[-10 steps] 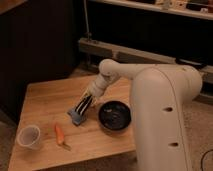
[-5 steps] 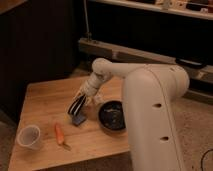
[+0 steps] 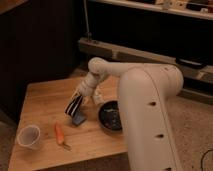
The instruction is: Place the eraser on the white sponge
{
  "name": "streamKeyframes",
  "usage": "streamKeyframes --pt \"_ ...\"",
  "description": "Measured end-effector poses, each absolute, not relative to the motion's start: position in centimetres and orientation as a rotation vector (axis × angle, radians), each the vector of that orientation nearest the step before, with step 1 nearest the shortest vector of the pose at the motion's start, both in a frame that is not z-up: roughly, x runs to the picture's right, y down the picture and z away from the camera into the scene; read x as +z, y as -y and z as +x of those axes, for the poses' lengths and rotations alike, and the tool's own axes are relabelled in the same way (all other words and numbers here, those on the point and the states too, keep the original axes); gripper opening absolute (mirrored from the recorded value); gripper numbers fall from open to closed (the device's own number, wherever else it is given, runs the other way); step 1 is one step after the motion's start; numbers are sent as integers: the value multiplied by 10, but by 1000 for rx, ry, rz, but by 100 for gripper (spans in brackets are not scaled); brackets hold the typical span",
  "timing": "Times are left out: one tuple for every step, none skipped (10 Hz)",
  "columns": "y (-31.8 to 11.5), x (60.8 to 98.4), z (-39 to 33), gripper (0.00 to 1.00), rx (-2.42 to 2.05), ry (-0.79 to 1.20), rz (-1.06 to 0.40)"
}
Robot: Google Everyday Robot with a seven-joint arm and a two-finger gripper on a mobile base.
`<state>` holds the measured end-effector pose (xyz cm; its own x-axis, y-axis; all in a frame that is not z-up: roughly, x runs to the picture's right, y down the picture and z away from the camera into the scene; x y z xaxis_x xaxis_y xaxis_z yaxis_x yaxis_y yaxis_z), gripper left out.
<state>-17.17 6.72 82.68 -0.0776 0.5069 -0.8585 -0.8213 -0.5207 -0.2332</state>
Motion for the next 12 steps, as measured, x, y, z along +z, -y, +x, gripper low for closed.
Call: streamKeyframes --pt "-68 827 -178 0 1748 -392 -1225" --pt "-69 828 -185 0 1729 -400 -1227" --pt "-71 829 -193 0 1708 -411 -1225" --pt "-72 829 -196 0 1698 -425 -1218" --pt "-73 829 -195 0 1694 -439 -1211" --pt "-73 828 -194 0 1695 -447 -1206" --pt "-73 826 -186 0 1700 -458 -1202" --pt "-74 823 -177 0 1706 -469 -1198" --pt "-73 821 -173 0 1708 -475 -1196" --pt "-73 818 -174 0 1700 -480 -1198" --pt "-73 816 -176 0 1690 -485 -1202" --pt "-74 813 -179 0 1675 -491 -1208"
